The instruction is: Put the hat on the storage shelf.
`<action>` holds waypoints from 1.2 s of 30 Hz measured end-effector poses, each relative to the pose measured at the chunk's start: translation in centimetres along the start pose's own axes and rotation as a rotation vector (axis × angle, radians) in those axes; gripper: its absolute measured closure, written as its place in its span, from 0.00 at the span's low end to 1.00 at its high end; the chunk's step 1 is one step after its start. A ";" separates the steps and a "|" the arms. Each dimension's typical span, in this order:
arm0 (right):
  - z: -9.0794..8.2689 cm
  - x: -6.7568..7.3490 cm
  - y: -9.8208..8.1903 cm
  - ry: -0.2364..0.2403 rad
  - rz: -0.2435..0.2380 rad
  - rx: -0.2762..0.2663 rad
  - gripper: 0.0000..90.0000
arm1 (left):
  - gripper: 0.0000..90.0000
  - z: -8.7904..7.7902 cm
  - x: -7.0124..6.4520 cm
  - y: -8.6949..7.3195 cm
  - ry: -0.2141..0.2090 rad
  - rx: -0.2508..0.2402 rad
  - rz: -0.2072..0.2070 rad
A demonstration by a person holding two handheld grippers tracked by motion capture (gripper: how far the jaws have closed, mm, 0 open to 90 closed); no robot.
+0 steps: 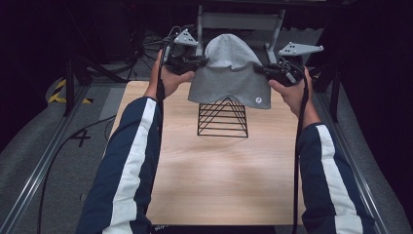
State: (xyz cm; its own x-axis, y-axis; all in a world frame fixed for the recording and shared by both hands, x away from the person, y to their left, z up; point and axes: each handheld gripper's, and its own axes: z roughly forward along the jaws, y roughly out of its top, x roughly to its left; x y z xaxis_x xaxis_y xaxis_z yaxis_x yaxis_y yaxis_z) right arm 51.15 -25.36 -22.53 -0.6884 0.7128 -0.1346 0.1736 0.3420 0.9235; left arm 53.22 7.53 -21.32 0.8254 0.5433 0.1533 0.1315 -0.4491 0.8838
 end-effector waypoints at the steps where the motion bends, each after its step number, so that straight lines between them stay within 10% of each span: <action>1: -0.2 0.0 0.0 0.005 -0.004 -0.008 0.93 | 0.95 -0.2 -0.3 0.0 -0.005 -0.013 0.000; 19: -1.6 2.0 -2.1 0.052 -0.041 -0.010 0.93 | 0.95 -1.8 -2.3 -2.5 -0.031 -0.019 0.041; 36: 1.3 2.5 -7.9 0.075 -0.026 0.111 0.93 | 0.95 2.1 -2.9 -8.7 -0.067 0.040 -0.038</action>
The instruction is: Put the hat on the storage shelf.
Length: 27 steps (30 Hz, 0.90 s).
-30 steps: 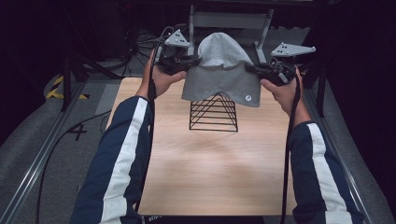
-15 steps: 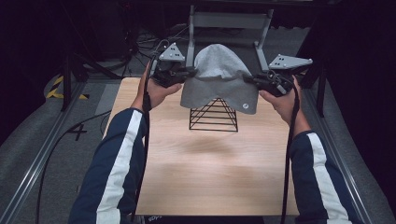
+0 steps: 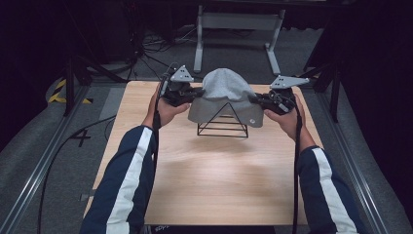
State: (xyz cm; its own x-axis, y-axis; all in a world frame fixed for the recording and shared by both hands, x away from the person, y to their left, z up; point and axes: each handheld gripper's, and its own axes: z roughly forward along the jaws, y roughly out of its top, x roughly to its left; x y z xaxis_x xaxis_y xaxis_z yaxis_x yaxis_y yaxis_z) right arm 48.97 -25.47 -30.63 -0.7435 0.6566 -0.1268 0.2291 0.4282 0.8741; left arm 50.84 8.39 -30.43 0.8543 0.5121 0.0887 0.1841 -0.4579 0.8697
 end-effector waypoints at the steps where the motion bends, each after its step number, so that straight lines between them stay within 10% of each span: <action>1: 0.3 0.1 -0.5 0.001 0.006 0.011 0.93 | 0.95 0.3 0.0 -0.5 0.001 0.014 0.007; 27: 5.2 0.1 -8.2 0.000 0.090 0.180 0.93 | 0.95 6.1 -1.3 -6.9 0.010 0.172 0.003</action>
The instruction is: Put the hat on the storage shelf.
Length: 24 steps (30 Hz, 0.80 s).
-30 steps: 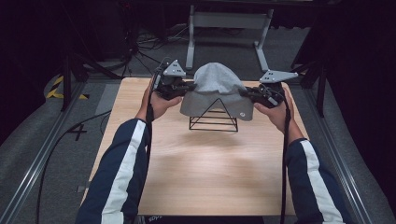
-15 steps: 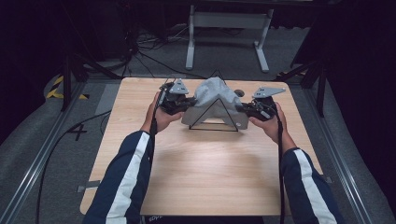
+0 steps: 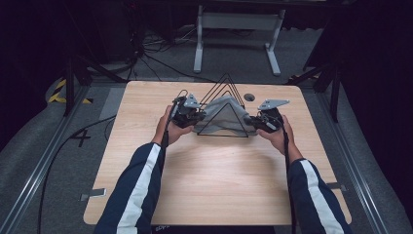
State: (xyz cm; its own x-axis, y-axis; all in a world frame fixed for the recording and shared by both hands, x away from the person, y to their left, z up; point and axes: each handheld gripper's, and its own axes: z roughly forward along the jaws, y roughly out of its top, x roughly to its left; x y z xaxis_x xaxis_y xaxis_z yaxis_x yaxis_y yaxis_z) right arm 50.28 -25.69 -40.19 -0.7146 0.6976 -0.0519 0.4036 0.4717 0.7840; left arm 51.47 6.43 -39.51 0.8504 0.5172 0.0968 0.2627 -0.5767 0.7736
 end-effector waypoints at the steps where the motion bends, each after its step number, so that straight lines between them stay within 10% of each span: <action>1: 0.0 0.0 0.0 0.000 0.000 0.000 0.93 | 0.95 0.0 0.0 0.0 0.000 0.000 0.000; 11: 1.3 0.2 -0.9 -0.019 0.016 0.022 0.93 | 0.95 1.6 -0.2 -1.0 -0.001 0.008 -0.033; 24: -0.6 0.6 0.1 -0.058 -0.023 0.017 0.87 | 0.94 -1.3 -0.3 -0.3 0.053 0.007 0.016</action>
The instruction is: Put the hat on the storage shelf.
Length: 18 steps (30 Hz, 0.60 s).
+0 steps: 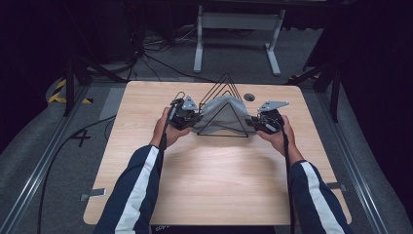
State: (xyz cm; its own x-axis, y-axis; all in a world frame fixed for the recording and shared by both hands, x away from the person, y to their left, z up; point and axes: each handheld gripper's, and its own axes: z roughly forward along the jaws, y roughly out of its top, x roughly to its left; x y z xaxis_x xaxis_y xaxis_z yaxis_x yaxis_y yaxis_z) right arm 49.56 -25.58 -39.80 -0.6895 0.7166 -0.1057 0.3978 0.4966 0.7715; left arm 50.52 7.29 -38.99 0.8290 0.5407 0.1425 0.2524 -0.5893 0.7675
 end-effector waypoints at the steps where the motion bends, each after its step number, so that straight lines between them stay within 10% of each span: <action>1: -0.1 0.1 0.1 -0.001 -0.003 0.003 0.87 | 0.94 -0.2 -0.1 0.0 0.000 -0.002 -0.001; 18: -2.6 0.6 0.5 -0.022 -0.025 0.015 0.80 | 0.88 -4.1 -0.5 -1.2 0.029 0.037 0.055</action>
State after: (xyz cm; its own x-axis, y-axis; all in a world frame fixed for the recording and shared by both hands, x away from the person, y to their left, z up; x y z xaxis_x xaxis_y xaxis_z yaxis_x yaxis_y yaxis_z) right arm 47.76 -26.21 -37.87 -0.6860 0.7143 -0.1383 0.3897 0.5212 0.7593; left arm 47.79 10.22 -37.45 0.8273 0.5240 0.2023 0.2256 -0.6398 0.7347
